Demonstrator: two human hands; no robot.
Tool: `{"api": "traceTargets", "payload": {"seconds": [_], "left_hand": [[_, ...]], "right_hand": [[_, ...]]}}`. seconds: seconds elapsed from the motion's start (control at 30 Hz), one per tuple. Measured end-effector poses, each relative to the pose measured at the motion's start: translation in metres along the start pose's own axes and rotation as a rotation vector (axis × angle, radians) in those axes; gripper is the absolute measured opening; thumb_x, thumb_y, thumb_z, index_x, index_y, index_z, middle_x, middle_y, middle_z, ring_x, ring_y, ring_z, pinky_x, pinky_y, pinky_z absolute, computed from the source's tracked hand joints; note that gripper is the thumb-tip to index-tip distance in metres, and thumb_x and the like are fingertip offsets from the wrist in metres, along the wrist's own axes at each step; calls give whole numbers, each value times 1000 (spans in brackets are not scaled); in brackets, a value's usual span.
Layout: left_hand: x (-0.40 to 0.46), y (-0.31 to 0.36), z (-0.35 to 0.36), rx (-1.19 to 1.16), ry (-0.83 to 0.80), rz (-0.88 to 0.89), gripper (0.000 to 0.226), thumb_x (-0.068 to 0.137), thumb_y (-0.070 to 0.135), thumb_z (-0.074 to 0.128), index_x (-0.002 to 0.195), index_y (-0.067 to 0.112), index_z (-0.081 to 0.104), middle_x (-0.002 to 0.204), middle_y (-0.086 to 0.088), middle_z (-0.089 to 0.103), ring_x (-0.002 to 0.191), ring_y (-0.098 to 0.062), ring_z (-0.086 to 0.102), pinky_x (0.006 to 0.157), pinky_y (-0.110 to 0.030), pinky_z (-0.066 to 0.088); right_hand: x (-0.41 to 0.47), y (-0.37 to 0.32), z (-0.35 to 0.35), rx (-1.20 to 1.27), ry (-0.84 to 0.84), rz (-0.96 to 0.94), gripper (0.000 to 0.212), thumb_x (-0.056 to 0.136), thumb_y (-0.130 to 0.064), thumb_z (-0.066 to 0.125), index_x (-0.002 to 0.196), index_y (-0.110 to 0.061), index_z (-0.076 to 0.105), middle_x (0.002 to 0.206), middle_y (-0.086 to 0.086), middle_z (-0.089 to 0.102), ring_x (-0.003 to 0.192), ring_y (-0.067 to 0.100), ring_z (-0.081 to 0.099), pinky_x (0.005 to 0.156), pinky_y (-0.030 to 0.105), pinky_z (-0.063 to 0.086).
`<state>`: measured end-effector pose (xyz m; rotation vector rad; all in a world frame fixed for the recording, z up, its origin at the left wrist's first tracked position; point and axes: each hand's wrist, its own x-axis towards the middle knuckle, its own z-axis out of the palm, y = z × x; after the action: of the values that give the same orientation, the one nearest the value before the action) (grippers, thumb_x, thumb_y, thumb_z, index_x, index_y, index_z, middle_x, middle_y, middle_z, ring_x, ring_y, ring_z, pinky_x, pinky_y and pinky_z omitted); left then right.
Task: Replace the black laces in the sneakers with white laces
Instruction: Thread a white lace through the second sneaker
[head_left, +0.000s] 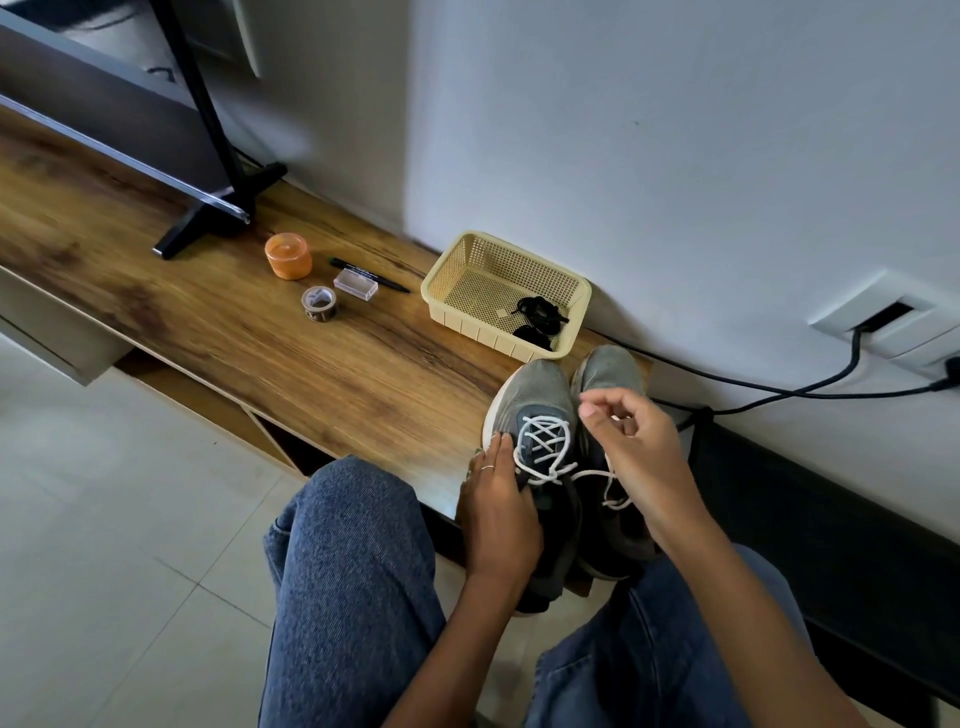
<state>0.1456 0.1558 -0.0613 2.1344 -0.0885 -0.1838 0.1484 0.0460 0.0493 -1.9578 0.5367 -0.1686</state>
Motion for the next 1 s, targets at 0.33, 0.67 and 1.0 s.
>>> {"api": "traceTargets", "payload": {"seconds": [0.33,0.67,1.0], "left_hand": [[2,1,-2,-27,4,-11,54,90,4,58,141,9,44,143,-8,48,131,-25,44,108,-41,38],[2,-1,-2,-63,8,-1,43,92,18,54,135,18,48,129,-1,58,118,-21,53,96,-43,47],[3,-4,0,-49,4,-14,46,91,17,55,136,18,46,130,-3,57,117,-23,54,95,-45,47]], "right_hand": [[-35,41,6,-605,-88,-291,12,80,-14,70,91,-20,67,92,-9,57,89,11,55,73,27,47],[-32,49,20,-774,58,-471,18,71,-9,80,81,-15,67,81,-2,59,72,19,60,57,35,53],[-26,54,0,-485,-62,-381,11,68,-14,54,65,-24,53,88,-13,51,89,11,48,78,33,42]]}}
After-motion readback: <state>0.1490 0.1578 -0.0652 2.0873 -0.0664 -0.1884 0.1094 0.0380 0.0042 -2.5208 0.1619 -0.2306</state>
